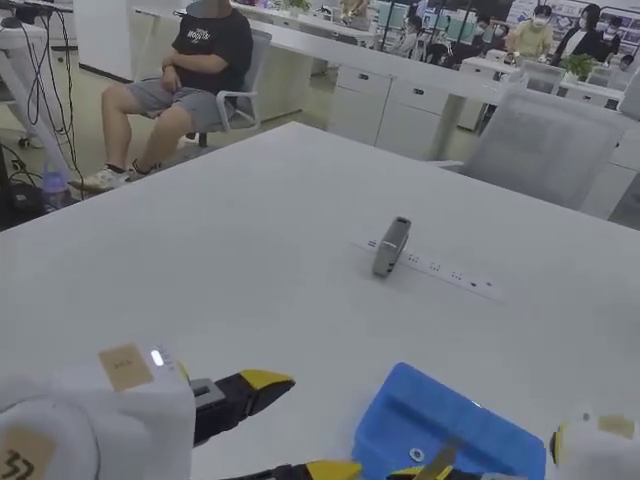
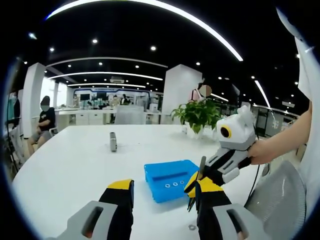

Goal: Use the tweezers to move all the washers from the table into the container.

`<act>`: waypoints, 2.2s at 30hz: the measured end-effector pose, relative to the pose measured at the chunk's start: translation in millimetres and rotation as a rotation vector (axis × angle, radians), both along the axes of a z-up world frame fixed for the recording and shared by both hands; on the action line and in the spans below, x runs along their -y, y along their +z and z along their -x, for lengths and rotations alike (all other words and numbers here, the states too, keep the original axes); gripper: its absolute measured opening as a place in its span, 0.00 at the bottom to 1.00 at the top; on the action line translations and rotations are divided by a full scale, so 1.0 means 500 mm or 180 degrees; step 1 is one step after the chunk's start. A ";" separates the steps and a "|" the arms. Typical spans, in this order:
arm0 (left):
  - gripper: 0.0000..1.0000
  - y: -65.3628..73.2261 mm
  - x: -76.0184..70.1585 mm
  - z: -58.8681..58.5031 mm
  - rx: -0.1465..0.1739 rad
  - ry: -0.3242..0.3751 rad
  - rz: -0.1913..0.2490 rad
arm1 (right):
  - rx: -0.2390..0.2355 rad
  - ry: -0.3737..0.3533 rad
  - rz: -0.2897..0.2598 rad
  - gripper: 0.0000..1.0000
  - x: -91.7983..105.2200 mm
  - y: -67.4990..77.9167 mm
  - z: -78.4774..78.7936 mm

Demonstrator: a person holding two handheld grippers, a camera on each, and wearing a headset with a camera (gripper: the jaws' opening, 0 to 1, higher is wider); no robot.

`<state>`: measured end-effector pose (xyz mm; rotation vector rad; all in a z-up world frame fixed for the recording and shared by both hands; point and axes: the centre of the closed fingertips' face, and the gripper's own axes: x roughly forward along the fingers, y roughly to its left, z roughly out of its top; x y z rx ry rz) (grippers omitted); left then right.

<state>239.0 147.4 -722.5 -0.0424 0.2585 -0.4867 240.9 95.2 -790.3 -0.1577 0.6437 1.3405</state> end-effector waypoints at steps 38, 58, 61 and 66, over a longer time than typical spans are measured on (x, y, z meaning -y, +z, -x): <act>0.48 -0.001 0.002 0.000 -0.0011 -0.0014 0.0006 | 0.0518 0.0391 0.0323 0.04 -0.007 -0.064 0.071; 0.49 0.003 -0.001 0.001 0.0012 0.0010 0.0013 | 0.0583 0.0154 0.0299 0.03 0.012 -0.015 0.026; 0.49 0.002 0.000 0.001 0.0011 0.0002 -0.0002 | 0.0676 0.0080 0.0257 0.03 0.025 0.019 -0.001; 0.49 0.000 0.003 0.001 0.0001 -0.0018 -0.0015 | 0.0806 0.0003 0.0183 0.03 0.038 0.068 -0.048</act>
